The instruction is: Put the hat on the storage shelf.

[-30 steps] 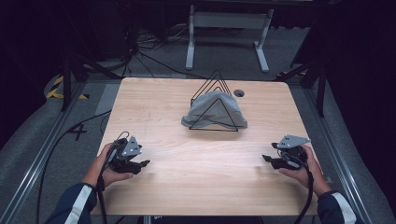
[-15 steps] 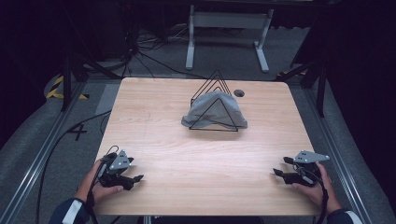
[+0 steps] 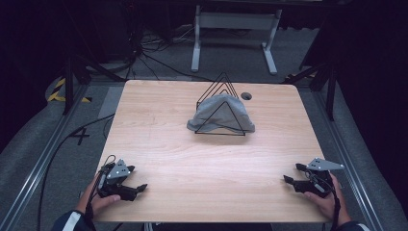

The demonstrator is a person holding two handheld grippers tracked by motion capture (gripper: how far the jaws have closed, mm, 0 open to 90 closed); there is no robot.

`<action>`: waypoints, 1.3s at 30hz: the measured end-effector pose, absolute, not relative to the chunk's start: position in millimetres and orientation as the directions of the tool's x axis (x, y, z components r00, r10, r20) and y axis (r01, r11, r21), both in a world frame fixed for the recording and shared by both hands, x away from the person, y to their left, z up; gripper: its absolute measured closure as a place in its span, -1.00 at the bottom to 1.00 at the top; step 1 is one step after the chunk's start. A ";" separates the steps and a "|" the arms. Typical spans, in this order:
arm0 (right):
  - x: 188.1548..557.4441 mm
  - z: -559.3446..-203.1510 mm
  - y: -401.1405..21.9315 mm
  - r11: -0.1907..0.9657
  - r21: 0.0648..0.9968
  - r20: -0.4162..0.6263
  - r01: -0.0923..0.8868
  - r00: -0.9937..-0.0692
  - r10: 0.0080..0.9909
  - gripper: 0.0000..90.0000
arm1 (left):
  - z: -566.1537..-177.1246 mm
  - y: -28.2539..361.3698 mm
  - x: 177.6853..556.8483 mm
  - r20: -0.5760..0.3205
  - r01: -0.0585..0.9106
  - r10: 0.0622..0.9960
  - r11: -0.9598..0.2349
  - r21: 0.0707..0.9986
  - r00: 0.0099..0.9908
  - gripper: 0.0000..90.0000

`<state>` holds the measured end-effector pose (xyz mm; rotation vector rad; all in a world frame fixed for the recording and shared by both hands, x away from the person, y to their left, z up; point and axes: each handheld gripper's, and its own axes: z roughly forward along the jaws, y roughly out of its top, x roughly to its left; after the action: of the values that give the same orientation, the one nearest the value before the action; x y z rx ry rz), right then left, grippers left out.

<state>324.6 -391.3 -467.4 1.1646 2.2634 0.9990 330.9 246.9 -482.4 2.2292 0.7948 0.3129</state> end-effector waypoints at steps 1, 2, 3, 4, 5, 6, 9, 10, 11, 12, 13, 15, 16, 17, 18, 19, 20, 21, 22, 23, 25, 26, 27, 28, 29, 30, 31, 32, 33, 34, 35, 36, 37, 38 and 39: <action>324.7 -467.4 -391.3 0.396 0.749 -0.030 0.532 -0.570 0.821 -0.44 | -482.4 246.9 330.9 -0.016 0.448 0.627 -0.537 0.715 0.779 -0.64; 324.7 -467.4 -391.3 0.396 0.749 -0.029 0.532 -0.570 0.821 -0.44 | -482.4 246.9 331.0 -0.016 0.448 0.628 -0.537 0.715 0.778 -0.64; 324.6 -467.4 -391.2 0.392 0.750 -0.026 0.533 -0.568 0.822 -0.44 | -482.5 246.8 331.3 -0.015 0.449 0.630 -0.536 0.715 0.777 -0.64; 324.7 -467.4 -391.2 0.391 0.750 -0.026 0.533 -0.567 0.823 -0.43 | -483.3 246.4 331.5 -0.017 0.450 0.634 -0.529 0.719 0.773 -0.66; 324.7 -467.4 -391.3 0.390 0.750 -0.026 0.534 -0.566 0.824 -0.43 | -483.0 246.4 331.5 -0.016 0.451 0.633 -0.532 0.717 0.774 -0.67; 324.7 -467.4 -391.4 0.389 0.750 -0.026 0.534 -0.564 0.825 -0.43 | -483.1 246.4 331.5 -0.016 0.450 0.633 -0.531 0.717 0.774 -0.67; 324.8 -467.3 -391.7 0.391 0.748 -0.031 0.536 -0.561 0.827 -0.44 | -483.1 246.3 331.4 -0.018 0.451 0.633 -0.531 0.717 0.774 -0.67; 324.9 -467.4 -391.8 0.389 0.749 -0.031 0.537 -0.558 0.829 -0.44 | -483.1 246.4 331.5 -0.016 0.450 0.633 -0.532 0.717 0.774 -0.67; 324.9 -467.4 -391.8 0.387 0.749 -0.030 0.538 -0.556 0.831 -0.45 | -483.1 246.3 331.4 -0.019 0.452 0.633 -0.531 0.717 0.774 -0.67; 324.9 -467.3 -391.9 0.387 0.748 -0.031 0.539 -0.555 0.832 -0.45 | -483.1 246.4 331.5 -0.016 0.450 0.633 -0.532 0.717 0.774 -0.67; 324.9 -467.3 -391.9 0.385 0.748 -0.029 0.541 -0.553 0.833 -0.45 | -483.1 246.4 331.5 -0.016 0.450 0.633 -0.532 0.717 0.774 -0.67; 324.9 -467.2 -391.9 0.379 0.750 -0.023 0.543 -0.551 0.834 -0.44 | -483.1 246.4 331.5 -0.016 0.450 0.633 -0.532 0.717 0.774 -0.67; 324.8 -467.2 -391.9 0.379 0.749 -0.024 0.543 -0.551 0.834 -0.44 | -483.0 246.5 331.7 -0.012 0.447 0.633 -0.533 0.718 0.774 -0.67; 324.8 -467.2 -391.9 0.379 0.749 -0.024 0.543 -0.550 0.835 -0.44 | -483.2 246.2 331.3 -0.021 0.453 0.633 -0.531 0.716 0.774 -0.67; 324.9 -467.3 -391.9 0.379 0.749 -0.024 0.543 -0.551 0.834 -0.44 | -482.8 246.4 331.6 -0.016 0.451 0.632 -0.535 0.714 0.775 -0.67; 324.8 -467.2 -391.9 0.379 0.749 -0.024 0.543 -0.550 0.835 -0.44 | -482.9 246.3 331.7 -0.015 0.450 0.632 -0.535 0.715 0.775 -0.68; 324.9 -467.3 -392.0 0.380 0.750 -0.024 0.542 -0.551 0.834 -0.44 | -482.9 246.2 331.7 -0.017 0.452 0.632 -0.535 0.714 0.775 -0.68; 324.8 -467.2 -391.9 0.379 0.749 -0.024 0.543 -0.551 0.834 -0.44 | -482.6 246.6 332.1 -0.009 0.446 0.629 -0.541 0.713 0.778 -0.68; 324.8 -467.3 -391.8 0.379 0.750 -0.023 0.543 -0.550 0.835 -0.44 | -482.9 246.3 331.8 -0.016 0.451 0.631 -0.536 0.714 0.775 -0.68; 324.9 -467.3 -392.1 0.383 0.749 -0.027 0.541 -0.552 0.834 -0.44 | -482.9 246.2 331.7 -0.017 0.452 0.632 -0.535 0.714 0.775 -0.68; 324.9 -467.3 -391.9 0.379 0.750 -0.024 0.542 -0.551 0.834 -0.44 | -482.9 246.2 331.7 -0.016 0.452 0.632 -0.535 0.714 0.775 -0.68; 324.9 -467.3 -392.0 0.382 0.749 -0.026 0.542 -0.552 0.834 -0.44 | -482.8 246.4 331.9 -0.012 0.448 0.630 -0.539 0.713 0.776 -0.68; 324.8 -467.3 -391.9 0.379 0.749 -0.024 0.543 -0.551 0.834 -0.44 | -482.6 246.7 332.2 -0.007 0.444 0.628 -0.543 0.713 0.778 -0.68; 324.8 -467.3 -391.8 0.379 0.749 -0.024 0.543 -0.550 0.835 -0.44 | -482.9 246.3 331.8 -0.016 0.451 0.631 -0.536 0.713 0.775 -0.68; 324.8 -467.3 -391.8 0.379 0.749 -0.024 0.543 -0.550 0.835 -0.44 | -482.6 246.6 332.1 -0.009 0.446 0.629 -0.542 0.713 0.778 -0.68; 324.8 -467.2 -391.8 0.379 0.749 -0.024 0.543 -0.549 0.835 -0.44 | -482.8 246.4 332.0 -0.011 0.448 0.630 -0.539 0.714 0.776 -0.68; 324.8 -467.2 -391.8 0.379 0.749 -0.024 0.543 -0.549 0.835 -0.45 | -482.9 246.3 331.7 -0.017 0.452 0.632 -0.536 0.713 0.775 -0.68; 324.8 -467.3 -391.8 0.379 0.749 -0.025 0.543 -0.549 0.836 -0.45 | -482.7 246.6 332.1 -0.009 0.446 0.629 -0.541 0.713 0.777 -0.68; 324.8 -467.2 -391.8 0.379 0.749 -0.024 0.543 -0.549 0.835 -0.45 | -483.0 246.2 331.7 -0.017 0.452 0.632 -0.535 0.714 0.775 -0.68; 324.9 -467.3 -391.9 0.379 0.750 -0.025 0.543 -0.550 0.835 -0.44 | -482.6 246.6 332.1 -0.008 0.446 0.628 -0.542 0.713 0.778 -0.68; 324.8 -467.3 -391.8 0.379 0.749 -0.025 0.543 -0.549 0.835 -0.44 | -482.7 246.6 332.2 -0.009 0.446 0.628 -0.542 0.712 0.778 -0.68; 324.9 -467.3 -391.9 0.379 0.749 -0.025 0.543 -0.550 0.835 -0.44 | -482.7 246.7 332.4 -0.007 0.444 0.628 -0.543 0.713 0.778 -0.68; 324.9 -467.3 -391.8 0.379 0.749 -0.025 0.543 -0.549 0.835 -0.45 | -482.6 246.7 332.5 -0.006 0.443 0.627 -0.544 0.713 0.779 -0.68; 324.8 -467.2 -391.8 0.379 0.749 -0.024 0.543 -0.549 0.836 -0.44 | -482.6 246.7 332.5 -0.006 0.443 0.627 -0.543 0.713 0.779 -0.69; 324.9 -467.3 -391.8 0.379 0.749 -0.025 0.543 -0.549 0.835 -0.44 | -482.7 246.7 332.5 -0.006 0.444 0.627 -0.543 0.713 0.779 -0.68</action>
<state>324.9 -391.8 -467.3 1.1941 2.2432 0.9938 332.5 246.7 -482.7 2.2354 0.7918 0.3234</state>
